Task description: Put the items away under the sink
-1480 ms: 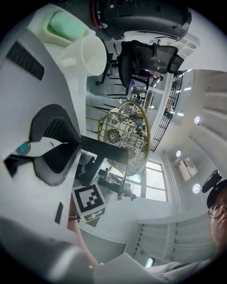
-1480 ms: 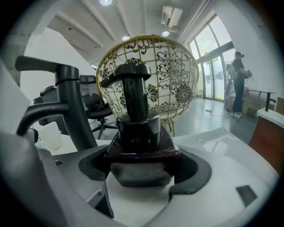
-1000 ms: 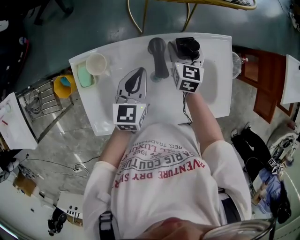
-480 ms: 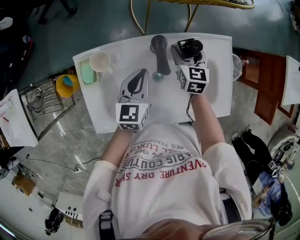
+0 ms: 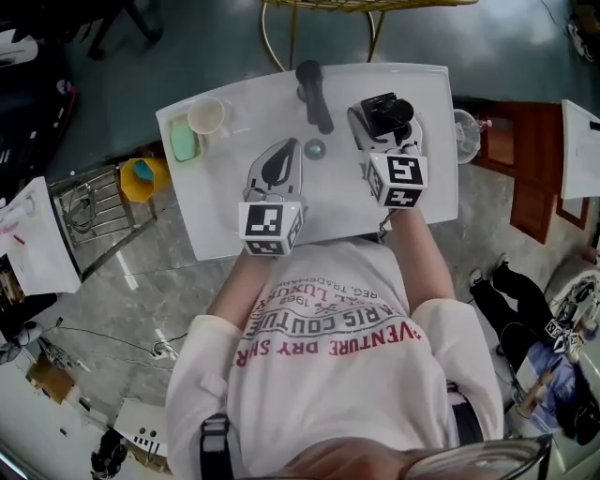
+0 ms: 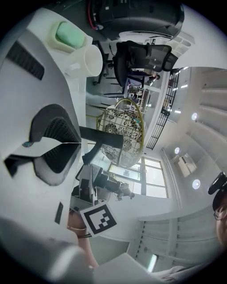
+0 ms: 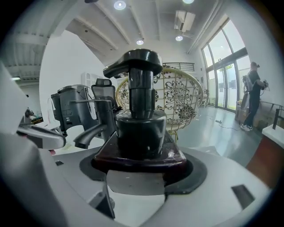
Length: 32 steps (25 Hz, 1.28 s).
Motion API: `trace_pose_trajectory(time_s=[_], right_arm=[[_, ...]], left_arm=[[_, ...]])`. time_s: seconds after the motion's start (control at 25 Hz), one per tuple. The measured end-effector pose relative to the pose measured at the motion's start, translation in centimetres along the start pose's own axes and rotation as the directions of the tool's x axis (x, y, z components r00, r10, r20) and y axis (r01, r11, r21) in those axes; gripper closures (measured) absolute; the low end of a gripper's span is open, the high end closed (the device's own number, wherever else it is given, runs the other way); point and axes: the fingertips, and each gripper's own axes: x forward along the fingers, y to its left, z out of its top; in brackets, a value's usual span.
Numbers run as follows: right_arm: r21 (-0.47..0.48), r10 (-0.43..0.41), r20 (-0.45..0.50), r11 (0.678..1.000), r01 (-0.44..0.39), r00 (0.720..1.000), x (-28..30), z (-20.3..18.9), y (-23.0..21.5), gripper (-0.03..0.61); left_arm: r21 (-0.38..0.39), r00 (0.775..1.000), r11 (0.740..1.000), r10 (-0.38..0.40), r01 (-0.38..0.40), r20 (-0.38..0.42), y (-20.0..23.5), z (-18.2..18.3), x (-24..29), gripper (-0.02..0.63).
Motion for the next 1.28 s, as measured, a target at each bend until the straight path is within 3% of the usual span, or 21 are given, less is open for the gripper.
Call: trace_pose_trajectory(time_s=[0.32,0.48,0.76,0.96,1.28], right_arm=[[-0.041,0.071,0.038,0.997,-0.069,0.997,-7.1,0.5,0.5,0.206],[-0.058,0.187,0.04,0.981,-0.185,0.982,-10.8,-0.3,1.6,0.206],[-0.169,0.354,0.036,0.924,-0.344,0.934,-18.1,-2.7,4.0,0.206],[-0.23,0.451,0.018,0.87,-0.436,0.892,-22.5,-5.0,5.8,0.206],[-0.25,0.608,-0.055,0.759,-0.601,0.792,-26.7,-9.0,12.4,0.206]], left_arm=[[0.007,0.994,0.997,0.07,-0.071,0.079,-4.6,1.0,-3.8,0.591],[-0.019,0.984,0.991,0.136,-0.135,0.117,-7.7,0.1,-6.7,0.591],[-0.072,0.952,0.968,0.251,-0.242,0.174,-13.1,-3.4,-12.2,0.591],[-0.05,0.928,0.95,0.31,-0.307,0.205,-15.9,-5.3,-16.2,0.591],[-0.173,0.869,0.883,0.464,-0.437,0.172,-15.4,-10.3,-23.1,0.591]])
